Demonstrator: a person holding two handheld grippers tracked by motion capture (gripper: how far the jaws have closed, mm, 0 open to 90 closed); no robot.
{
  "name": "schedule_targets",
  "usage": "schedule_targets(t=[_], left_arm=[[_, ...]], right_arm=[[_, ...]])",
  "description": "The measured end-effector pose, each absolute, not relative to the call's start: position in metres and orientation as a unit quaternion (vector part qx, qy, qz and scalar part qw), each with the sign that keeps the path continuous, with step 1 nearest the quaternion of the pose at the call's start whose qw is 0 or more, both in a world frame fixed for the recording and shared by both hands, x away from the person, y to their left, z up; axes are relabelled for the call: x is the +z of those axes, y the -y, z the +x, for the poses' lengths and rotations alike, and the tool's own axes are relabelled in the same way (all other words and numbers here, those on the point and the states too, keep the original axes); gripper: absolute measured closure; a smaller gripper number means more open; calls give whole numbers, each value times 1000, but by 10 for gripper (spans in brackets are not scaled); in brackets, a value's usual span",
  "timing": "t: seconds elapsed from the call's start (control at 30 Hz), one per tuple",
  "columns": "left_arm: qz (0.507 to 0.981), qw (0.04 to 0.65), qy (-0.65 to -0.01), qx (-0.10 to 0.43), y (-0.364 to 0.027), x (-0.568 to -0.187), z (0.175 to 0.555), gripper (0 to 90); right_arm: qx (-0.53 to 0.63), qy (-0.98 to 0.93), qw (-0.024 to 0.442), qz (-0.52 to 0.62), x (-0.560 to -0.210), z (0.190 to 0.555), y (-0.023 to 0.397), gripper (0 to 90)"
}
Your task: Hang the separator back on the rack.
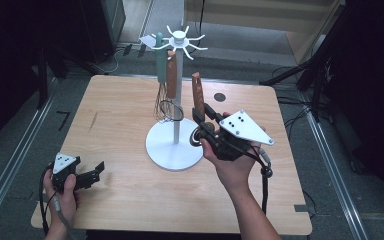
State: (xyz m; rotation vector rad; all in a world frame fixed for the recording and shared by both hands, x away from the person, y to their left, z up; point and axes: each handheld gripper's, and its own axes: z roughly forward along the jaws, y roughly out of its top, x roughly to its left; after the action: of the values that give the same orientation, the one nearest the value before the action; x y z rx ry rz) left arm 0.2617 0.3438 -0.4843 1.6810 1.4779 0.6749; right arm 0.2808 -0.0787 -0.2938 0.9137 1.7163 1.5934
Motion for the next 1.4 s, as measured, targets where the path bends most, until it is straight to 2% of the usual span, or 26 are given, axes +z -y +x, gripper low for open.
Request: schedule_targets(t=[1.4], left_arm=[[664,389,-581,264,-343,-484,262,98]], right_arm=[[607,-637,326,345,-263,294,64,700]])
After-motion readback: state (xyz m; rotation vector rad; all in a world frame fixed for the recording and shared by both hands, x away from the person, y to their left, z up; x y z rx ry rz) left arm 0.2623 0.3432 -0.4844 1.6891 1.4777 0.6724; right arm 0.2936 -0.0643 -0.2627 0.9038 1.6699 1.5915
